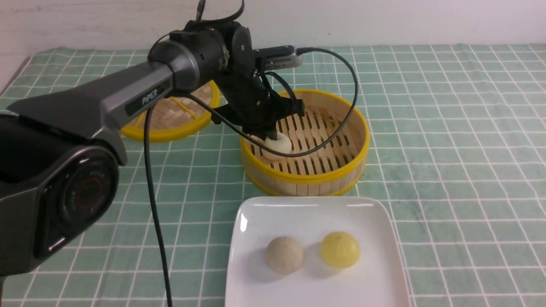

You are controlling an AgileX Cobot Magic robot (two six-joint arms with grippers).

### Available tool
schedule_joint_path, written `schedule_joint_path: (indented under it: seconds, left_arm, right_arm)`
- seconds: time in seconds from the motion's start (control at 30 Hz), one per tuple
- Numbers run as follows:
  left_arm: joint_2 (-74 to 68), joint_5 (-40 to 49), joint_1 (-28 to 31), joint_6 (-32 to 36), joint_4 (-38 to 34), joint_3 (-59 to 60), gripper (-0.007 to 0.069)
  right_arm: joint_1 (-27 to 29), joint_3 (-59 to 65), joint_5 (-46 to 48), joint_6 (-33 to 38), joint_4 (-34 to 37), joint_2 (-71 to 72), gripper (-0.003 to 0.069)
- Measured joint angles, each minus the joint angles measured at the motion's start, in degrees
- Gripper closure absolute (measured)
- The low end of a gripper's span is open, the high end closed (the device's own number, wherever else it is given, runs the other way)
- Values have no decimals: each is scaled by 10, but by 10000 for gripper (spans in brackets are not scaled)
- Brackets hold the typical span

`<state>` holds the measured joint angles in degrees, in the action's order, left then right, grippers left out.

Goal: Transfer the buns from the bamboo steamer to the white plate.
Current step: 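Reach into the bamboo steamer and grasp a bun with the left gripper, then carry the bun from the bamboo steamer to the plate with the left gripper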

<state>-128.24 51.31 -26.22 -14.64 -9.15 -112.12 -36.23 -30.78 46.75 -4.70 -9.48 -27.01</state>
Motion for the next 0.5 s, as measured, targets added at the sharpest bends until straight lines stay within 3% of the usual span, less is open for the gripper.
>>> schedule_joint_path:
  seconds: [0.33, 0.5]
  left_arm:
    - [125, 65, 0, 60, -53, 1, 599]
    - [213, 166, 0, 107, -69, 1, 599]
  right_arm:
    - [0, 0, 0, 0, 0, 0, 535]
    - [0, 0, 0, 0, 0, 0, 531]
